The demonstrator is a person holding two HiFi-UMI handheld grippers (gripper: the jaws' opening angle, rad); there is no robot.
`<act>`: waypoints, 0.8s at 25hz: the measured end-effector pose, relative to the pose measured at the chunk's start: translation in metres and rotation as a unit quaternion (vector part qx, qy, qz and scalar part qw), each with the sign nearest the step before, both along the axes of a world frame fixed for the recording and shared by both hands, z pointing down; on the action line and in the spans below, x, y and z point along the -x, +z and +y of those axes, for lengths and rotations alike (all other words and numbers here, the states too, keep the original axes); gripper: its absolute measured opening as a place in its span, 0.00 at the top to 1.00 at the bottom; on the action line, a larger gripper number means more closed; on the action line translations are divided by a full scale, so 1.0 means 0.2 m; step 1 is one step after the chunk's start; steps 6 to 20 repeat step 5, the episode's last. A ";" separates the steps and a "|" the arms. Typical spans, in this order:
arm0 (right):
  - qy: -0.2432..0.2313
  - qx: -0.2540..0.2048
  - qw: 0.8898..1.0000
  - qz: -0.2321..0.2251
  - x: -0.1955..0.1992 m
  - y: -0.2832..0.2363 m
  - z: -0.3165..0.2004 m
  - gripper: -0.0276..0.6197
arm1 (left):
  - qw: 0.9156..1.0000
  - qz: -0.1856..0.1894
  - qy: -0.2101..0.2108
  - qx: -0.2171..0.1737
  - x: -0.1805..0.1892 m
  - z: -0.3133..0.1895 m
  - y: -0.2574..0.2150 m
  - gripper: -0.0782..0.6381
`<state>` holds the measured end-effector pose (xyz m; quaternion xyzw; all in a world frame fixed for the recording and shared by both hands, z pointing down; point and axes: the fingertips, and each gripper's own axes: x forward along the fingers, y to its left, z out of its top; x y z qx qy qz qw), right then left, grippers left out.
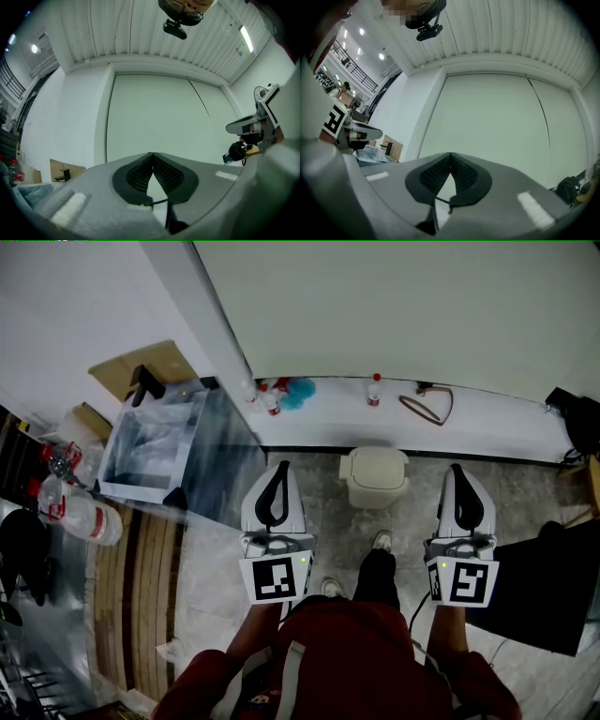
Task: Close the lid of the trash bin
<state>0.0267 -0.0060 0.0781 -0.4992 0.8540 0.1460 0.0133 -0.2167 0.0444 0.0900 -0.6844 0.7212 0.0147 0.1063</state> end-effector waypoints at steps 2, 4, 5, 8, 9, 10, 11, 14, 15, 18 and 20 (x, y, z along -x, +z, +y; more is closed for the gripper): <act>-0.001 0.002 1.000 0.002 0.01 0.00 -0.01 0.96 | 1.000 0.002 -0.004 0.000 0.01 0.00 0.00 0.88; 0.000 0.003 1.000 0.003 0.01 0.01 -0.01 0.96 | 1.000 0.003 -0.005 -0.002 0.02 -0.01 -0.01 0.88; 0.000 0.003 1.000 0.004 0.01 0.01 -0.02 0.96 | 1.000 0.003 -0.004 -0.003 0.02 -0.01 -0.01 0.88; 0.000 0.003 1.000 0.004 0.01 0.01 -0.02 0.96 | 1.000 0.003 -0.004 -0.003 0.02 -0.01 -0.01 0.88; 0.000 0.003 1.000 0.004 0.01 0.01 -0.02 0.96 | 1.000 0.003 -0.004 -0.003 0.02 -0.01 -0.01 0.88; 0.000 0.003 1.000 0.004 0.01 0.01 -0.02 0.96 | 1.000 0.003 -0.004 -0.003 0.02 -0.01 -0.01 0.88; 0.000 0.003 1.000 0.004 0.01 0.01 -0.02 0.96 | 1.000 0.003 -0.004 -0.003 0.02 -0.01 -0.01 0.88; 0.000 0.003 1.000 0.004 0.01 0.01 -0.02 0.96 | 1.000 0.003 -0.004 -0.003 0.02 -0.01 -0.01 0.88; 0.000 0.003 1.000 0.004 0.01 0.01 -0.02 0.96 | 1.000 0.003 -0.004 -0.003 0.02 -0.01 -0.01 0.88; 0.000 0.003 1.000 0.004 0.01 0.01 -0.02 0.96 | 1.000 0.003 -0.004 -0.003 0.02 -0.01 -0.01 0.88; 0.000 0.003 1.000 0.004 0.01 0.01 -0.02 0.96 | 1.000 0.003 -0.004 -0.003 0.02 -0.01 -0.01 0.88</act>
